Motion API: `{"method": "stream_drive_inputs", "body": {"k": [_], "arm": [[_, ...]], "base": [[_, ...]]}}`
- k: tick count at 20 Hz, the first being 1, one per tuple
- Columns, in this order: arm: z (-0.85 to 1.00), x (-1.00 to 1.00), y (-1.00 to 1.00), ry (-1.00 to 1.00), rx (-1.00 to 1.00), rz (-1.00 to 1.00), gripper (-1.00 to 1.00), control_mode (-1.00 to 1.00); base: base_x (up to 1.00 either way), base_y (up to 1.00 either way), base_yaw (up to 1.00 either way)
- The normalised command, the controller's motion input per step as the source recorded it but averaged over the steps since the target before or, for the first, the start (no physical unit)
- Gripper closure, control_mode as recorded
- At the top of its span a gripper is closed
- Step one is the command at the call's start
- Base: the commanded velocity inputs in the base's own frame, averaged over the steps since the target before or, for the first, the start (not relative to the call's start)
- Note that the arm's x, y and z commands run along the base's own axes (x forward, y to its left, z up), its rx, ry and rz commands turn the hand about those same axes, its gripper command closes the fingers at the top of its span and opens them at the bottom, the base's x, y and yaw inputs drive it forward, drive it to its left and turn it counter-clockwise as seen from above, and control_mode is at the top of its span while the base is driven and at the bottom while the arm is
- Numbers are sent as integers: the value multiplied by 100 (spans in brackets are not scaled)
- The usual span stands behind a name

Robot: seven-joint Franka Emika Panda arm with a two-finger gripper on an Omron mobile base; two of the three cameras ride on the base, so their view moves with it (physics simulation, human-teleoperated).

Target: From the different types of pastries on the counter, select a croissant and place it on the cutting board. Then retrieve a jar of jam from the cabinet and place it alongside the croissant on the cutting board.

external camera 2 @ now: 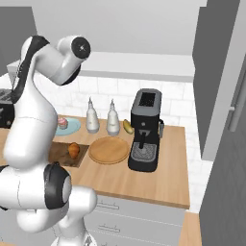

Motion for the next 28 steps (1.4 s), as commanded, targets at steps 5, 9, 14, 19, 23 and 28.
{"method": "stream_drive_inputs", "body": {"k": [5, 9, 14, 19, 23, 28], "arm": [[20, 30, 0, 25, 3, -2, -100, -100], [12, 15, 0, 14, 1, -2, -100, -100], [-3, 5, 0, 0, 10, 0, -100, -100], [-13, 14, 1, 2, 6, 0, -100, -100], [6, 28, 2, 14, 1, -1, -100, -100], [2, 34, 0, 15, 0, -1, -100, -100]], "base": [[0, 0, 0], [0, 0, 0], [0, 0, 0], [0, 0, 0], [0, 0, 0], [0, 0, 0]]}}
